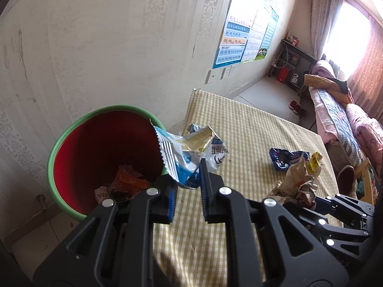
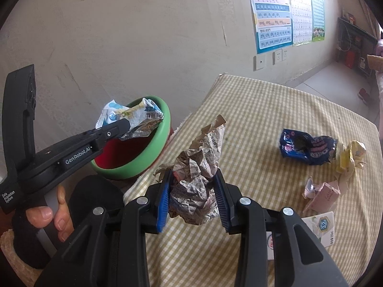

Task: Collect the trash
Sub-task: 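Carry the white-blue wrapper over the bin with the left gripper while the right lifts the paper, then open both grippers over the bin to drop the wrapper and brown paper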

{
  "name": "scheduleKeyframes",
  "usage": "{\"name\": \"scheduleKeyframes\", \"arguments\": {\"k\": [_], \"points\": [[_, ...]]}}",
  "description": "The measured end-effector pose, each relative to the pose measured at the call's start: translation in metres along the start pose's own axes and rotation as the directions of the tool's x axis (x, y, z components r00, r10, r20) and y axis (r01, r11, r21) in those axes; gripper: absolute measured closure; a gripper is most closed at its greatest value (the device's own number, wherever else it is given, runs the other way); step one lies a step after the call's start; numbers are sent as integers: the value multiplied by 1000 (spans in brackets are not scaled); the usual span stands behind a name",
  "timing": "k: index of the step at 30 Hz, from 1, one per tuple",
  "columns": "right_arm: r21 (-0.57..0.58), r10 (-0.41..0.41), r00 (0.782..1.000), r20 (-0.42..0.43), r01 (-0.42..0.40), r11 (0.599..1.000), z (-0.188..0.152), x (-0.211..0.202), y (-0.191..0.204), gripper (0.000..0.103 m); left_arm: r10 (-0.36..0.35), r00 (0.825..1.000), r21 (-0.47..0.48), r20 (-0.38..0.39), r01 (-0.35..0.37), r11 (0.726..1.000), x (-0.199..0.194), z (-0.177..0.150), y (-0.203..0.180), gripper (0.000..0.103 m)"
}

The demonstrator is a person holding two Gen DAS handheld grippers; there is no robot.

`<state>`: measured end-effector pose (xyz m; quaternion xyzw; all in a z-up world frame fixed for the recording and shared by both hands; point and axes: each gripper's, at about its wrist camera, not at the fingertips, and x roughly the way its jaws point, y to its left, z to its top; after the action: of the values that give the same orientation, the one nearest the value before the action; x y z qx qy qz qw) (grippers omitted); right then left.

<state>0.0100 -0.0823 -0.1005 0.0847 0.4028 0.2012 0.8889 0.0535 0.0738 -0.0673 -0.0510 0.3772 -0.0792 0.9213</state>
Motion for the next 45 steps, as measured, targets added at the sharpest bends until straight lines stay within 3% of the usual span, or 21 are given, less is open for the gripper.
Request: {"name": "scheduleKeyframes", "arguments": {"k": [16, 31, 33, 35, 36, 37, 45], "points": [[-53, 52, 999, -4, -52, 997, 25, 24, 28, 68, 115, 993, -75, -1, -115, 991, -1, 5, 61, 88], [-89, 184, 982, -35, -187, 978, 74, 82, 77, 68, 200, 979, -135, -31, -203, 970, 11, 12, 117, 88], [-95, 200, 979, -34, -202, 975, 79, 88, 83, 66, 214, 976, -144, -35, -217, 966, 13, 12, 122, 84], [-101, 222, 974, -42, -225, 969, 84, 96, 89, 59, 223, 974, -161, -37, -226, 961, 13, 10, 129, 64], [-101, 228, 973, -45, -231, 968, 86, 98, 91, 49, 228, 973, -169, -37, -231, 958, 13, 9, 131, 58], [-96, 229, 973, -40, -232, 968, 87, 99, 91, 47, 232, 972, -177, -36, -235, 956, 12, 8, 133, 53], [-45, 206, 978, -13, -207, 977, 75, 84, 69, 44, 253, 966, -151, -46, -257, 954, 8, 1, 127, 49]]}}
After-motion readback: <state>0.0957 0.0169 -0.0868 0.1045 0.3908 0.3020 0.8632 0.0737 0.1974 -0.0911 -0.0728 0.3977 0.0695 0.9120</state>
